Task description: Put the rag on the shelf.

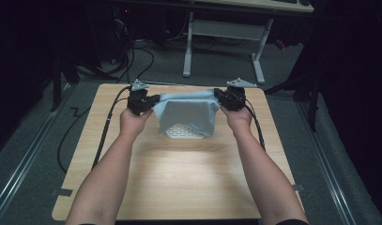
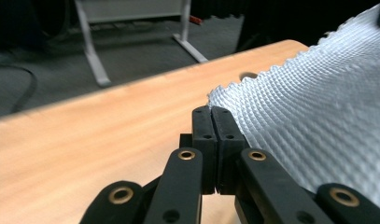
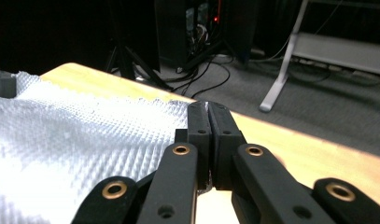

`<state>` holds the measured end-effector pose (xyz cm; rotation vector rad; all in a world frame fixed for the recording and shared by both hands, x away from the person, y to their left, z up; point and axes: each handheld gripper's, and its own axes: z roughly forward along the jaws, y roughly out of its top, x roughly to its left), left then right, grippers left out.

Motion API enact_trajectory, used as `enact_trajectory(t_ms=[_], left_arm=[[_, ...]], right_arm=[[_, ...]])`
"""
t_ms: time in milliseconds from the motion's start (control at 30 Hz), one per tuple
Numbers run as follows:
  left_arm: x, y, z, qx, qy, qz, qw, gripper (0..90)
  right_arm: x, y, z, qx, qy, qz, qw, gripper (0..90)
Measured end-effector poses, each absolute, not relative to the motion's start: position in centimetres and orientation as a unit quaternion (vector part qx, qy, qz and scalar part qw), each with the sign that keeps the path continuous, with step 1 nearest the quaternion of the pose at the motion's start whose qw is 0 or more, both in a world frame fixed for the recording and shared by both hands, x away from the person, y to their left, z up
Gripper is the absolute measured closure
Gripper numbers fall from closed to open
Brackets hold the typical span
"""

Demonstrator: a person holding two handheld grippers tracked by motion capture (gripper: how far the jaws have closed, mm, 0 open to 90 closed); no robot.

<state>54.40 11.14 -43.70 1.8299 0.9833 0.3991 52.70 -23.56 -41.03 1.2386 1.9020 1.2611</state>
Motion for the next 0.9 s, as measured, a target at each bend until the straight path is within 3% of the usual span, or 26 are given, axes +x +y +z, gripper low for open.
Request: enact_trajectory(t_ms=[233, 667, 767, 900], left_arm=[[53.6, 11.3, -45.8, 0.748, 0.415, 0.133, 0.5, 89.8], [52.7, 10.8, -47.1, 0.756, 0.413, 0.128, 0.491, 89.0], [52.5, 10.7, -46.8, 0.757, 0.408, 0.135, 0.492, 85.1], [52.4, 10.9, -46.5, 0.754, 0.416, 0.148, 0.486, 71.9]], right_arm=[[51.8, -23.8, -43.6, 0.467, 0.71, 0.465, 0.247, 88.9], [51.2, -24.3, -46.2, 0.485, 0.712, 0.457, 0.224, 87.9], [51.1, -24.3, -46.0, 0.485, 0.711, 0.457, 0.227, 84.3], [51.1, -24.4, -45.8, 0.483, 0.709, 0.458, 0.233, 80.7]])
